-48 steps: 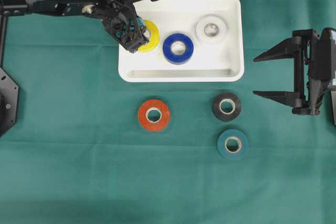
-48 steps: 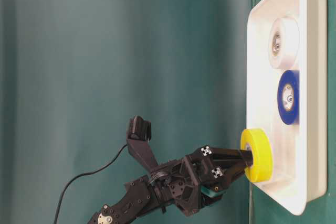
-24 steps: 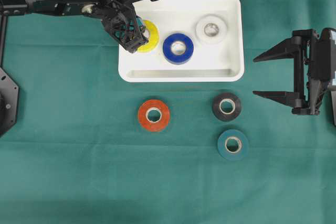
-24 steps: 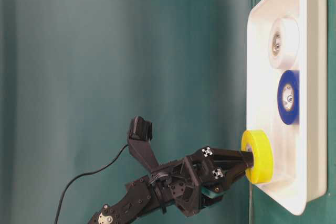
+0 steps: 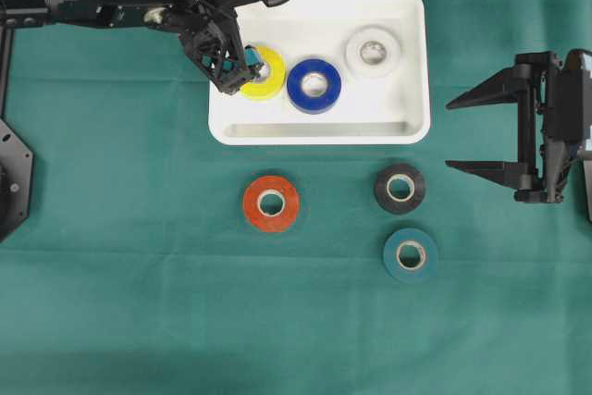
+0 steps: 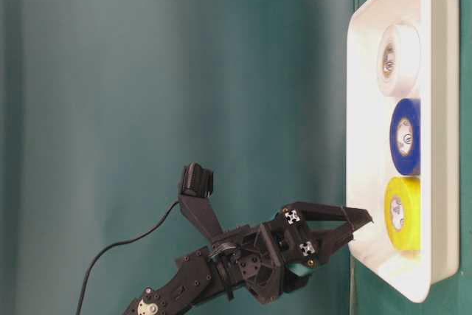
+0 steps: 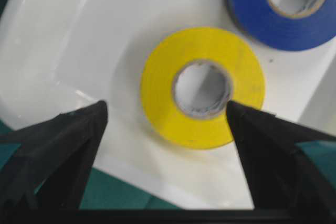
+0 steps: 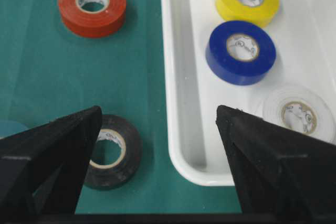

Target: Pick up the tape from a random location and place it into the white case.

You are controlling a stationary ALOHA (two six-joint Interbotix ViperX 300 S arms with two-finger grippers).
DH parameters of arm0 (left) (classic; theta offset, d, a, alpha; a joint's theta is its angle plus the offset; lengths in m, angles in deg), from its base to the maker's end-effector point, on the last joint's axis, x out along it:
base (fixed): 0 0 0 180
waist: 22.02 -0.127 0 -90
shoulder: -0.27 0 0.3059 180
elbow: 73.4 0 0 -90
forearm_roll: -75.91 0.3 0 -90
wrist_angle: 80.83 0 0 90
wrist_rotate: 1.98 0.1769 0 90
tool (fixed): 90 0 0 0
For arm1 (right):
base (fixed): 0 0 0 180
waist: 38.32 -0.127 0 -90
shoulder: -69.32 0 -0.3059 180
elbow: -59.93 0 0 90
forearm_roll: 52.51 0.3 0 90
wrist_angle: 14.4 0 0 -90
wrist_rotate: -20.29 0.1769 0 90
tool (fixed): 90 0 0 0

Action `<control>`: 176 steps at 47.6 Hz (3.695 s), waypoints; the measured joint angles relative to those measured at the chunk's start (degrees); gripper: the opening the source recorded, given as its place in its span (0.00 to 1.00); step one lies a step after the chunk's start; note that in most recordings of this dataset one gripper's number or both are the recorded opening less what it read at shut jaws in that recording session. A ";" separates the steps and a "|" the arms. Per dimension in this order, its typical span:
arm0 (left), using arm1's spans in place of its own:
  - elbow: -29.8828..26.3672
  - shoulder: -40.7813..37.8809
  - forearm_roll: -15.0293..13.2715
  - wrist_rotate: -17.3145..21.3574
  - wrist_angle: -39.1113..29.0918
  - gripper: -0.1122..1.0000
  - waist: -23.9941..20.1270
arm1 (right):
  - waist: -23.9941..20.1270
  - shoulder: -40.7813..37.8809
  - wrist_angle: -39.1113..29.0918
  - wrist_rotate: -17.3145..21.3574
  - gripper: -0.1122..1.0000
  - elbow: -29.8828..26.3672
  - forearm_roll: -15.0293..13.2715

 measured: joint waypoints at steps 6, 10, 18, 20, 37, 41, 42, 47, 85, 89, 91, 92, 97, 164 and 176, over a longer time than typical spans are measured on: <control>0.00 2.02 0.00 0.09 -0.79 0.98 0.00 | 0.00 0.00 0.00 0.00 0.88 -0.09 0.00; 0.00 4.13 0.09 0.09 -1.76 0.98 0.09 | 0.00 0.00 0.00 0.00 0.88 -0.26 0.00; -0.18 8.70 0.00 0.62 -4.39 0.98 0.53 | 0.00 0.00 0.00 0.00 0.88 -0.62 0.00; -0.18 9.58 0.00 0.97 -4.83 0.98 0.62 | 0.00 0.00 -0.09 0.00 0.88 -0.70 0.00; -0.18 11.60 0.00 2.37 -5.27 0.98 1.05 | 0.00 0.00 -0.09 0.00 0.88 -0.79 0.00; -0.18 11.60 -0.26 2.37 -5.27 0.98 2.20 | 0.00 0.00 0.00 0.00 0.88 -0.79 0.00; -0.18 11.51 -0.35 2.37 -5.27 0.98 2.55 | 0.09 0.00 0.00 0.00 0.88 -0.79 0.00; -0.09 11.60 -0.62 2.20 -4.48 0.98 5.71 | 0.00 0.00 0.00 0.00 0.88 -0.79 0.00; 4.83 14.15 -0.70 2.20 2.37 0.98 20.74 | 0.00 0.00 0.00 0.70 0.88 -1.76 0.09; 5.45 14.85 -0.70 2.29 2.64 0.98 20.74 | 0.00 0.09 0.00 0.70 0.88 -1.85 0.00; 5.63 15.21 -0.70 2.20 2.72 0.98 20.74 | 0.00 0.00 -0.09 0.70 0.88 -1.93 0.09; 5.71 15.56 -0.70 2.29 2.72 0.98 20.74 | 0.00 0.00 -0.09 0.70 0.88 -1.93 0.00; 5.98 16.70 -0.70 2.46 2.81 0.98 20.83 | 0.00 0.09 -0.62 0.70 0.88 -2.29 0.00; 20.39 54.49 -0.70 4.92 6.42 0.98 21.01 | 0.00 10.55 -8.09 -0.09 0.88 -6.33 -0.26; 22.94 59.06 -0.62 5.01 5.36 0.98 21.01 | 0.00 12.57 -8.96 -0.09 0.88 -5.98 -0.53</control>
